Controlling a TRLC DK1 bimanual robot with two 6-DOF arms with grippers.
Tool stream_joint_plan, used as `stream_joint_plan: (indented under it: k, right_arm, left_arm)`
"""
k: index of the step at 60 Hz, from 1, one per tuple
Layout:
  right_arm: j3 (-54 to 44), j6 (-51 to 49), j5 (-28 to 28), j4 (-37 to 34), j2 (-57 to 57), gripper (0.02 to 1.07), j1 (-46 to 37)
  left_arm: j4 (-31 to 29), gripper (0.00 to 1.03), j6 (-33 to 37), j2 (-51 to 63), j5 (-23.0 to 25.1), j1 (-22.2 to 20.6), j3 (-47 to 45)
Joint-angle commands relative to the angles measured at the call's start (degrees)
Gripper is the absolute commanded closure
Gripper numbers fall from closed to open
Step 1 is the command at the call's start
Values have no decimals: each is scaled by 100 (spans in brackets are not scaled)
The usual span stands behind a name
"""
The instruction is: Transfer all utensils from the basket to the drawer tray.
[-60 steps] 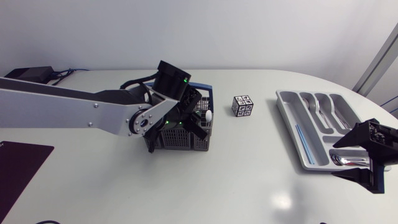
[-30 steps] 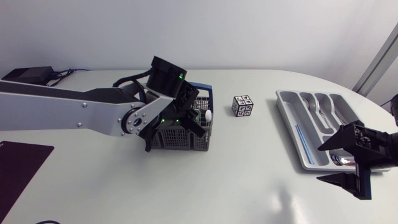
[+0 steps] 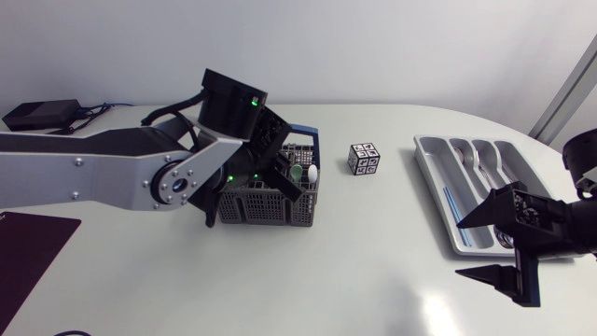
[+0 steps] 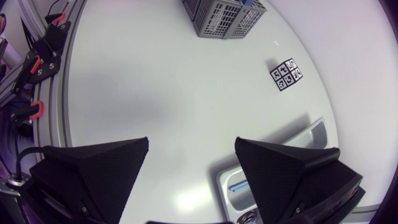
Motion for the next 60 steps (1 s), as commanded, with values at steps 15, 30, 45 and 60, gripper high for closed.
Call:
stream_joint_plan:
  k: [15, 30, 45, 60]
  right_arm:
    - [-329, 391, -42, 58, -200, 7, 329]
    - [-522, 471, -33, 233, -200, 7, 478]
    - [-663, 471, -33, 409, -183, 7, 487]
    - [-768, 479, -33, 532, -165, 7, 487]
  left_arm:
    - [109, 75, 512, -132, 642, 197, -247]
    - [-40, 75, 881, -123, 1389, 399, -80]
    - [-277, 75, 1417, 0, 2101, 619, 122]
    - [-822, 75, 1549, 202, 2646, 751, 448]
